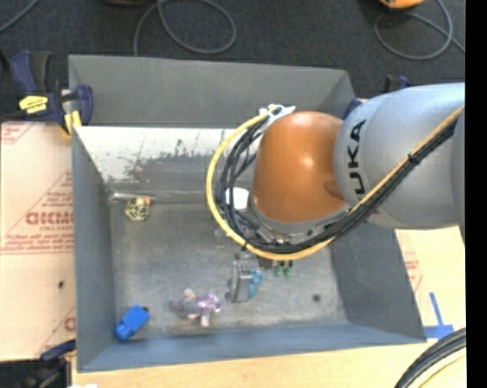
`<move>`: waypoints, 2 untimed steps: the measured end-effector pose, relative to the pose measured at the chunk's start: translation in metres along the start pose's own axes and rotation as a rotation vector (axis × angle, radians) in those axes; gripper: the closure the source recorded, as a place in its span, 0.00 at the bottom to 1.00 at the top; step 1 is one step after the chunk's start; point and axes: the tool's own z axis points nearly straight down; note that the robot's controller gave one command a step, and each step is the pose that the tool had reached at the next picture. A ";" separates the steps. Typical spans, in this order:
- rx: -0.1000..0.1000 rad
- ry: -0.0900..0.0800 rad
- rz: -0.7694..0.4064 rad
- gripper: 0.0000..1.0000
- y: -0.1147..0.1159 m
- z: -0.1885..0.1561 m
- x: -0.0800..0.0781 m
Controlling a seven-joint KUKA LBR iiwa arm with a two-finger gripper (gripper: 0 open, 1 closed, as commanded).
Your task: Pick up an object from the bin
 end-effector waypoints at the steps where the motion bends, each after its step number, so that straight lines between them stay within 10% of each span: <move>1: -0.001 -0.008 0.003 0.00 0.000 -0.004 -0.002; 2: -0.002 -0.016 -0.016 0.00 -0.011 0.030 0.003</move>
Offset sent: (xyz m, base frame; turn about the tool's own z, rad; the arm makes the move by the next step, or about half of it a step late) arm -0.0197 -0.0354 -0.1115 -0.0511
